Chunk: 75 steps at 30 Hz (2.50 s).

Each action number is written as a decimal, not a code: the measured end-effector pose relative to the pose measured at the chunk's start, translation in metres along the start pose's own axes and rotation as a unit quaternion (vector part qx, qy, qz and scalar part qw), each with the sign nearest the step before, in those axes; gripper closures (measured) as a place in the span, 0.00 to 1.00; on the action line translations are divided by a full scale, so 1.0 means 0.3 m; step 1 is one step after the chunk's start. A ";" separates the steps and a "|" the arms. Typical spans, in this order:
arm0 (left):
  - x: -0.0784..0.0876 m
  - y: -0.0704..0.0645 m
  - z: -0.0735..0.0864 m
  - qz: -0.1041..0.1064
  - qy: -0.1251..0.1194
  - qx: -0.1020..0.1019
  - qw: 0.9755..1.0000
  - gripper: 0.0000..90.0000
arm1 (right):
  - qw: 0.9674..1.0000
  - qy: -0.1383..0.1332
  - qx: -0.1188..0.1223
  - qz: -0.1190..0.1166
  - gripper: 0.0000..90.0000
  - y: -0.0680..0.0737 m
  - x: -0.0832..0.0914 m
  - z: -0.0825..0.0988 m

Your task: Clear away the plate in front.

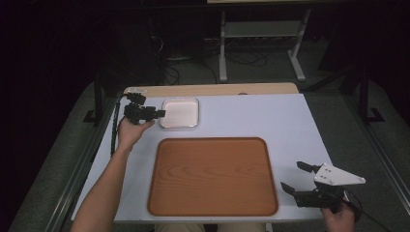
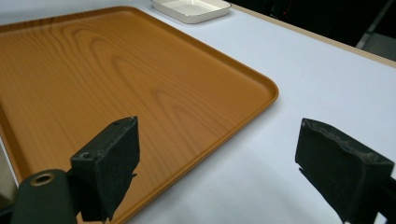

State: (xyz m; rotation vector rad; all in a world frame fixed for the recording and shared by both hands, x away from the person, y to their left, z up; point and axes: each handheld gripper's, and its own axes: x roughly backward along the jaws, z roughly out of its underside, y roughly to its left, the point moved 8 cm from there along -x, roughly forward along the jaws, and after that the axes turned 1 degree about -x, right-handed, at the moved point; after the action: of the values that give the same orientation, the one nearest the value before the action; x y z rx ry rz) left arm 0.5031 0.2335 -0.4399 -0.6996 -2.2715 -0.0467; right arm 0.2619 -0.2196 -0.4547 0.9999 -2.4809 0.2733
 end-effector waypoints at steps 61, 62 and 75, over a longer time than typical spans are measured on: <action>-0.230 0.119 0.089 -0.066 0.050 0.191 0.978 0.96 | 1.000 -0.001 0.006 -0.015 0.14 0.011 0.002 0.002; -0.231 0.116 0.089 -0.063 0.047 0.197 0.977 0.97 | 1.000 -0.002 0.005 -0.015 0.14 0.011 0.001 0.002; -0.215 0.120 0.100 -0.042 0.015 0.242 0.969 0.99 | 1.000 0.002 0.003 -0.012 0.14 0.011 0.001 0.004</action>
State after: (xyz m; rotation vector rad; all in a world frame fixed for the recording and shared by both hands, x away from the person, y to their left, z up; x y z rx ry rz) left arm 0.5385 0.2408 -0.5112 -0.3403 -2.1599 0.4386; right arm 0.2591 -0.2177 -0.4556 1.0291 -2.4649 0.2758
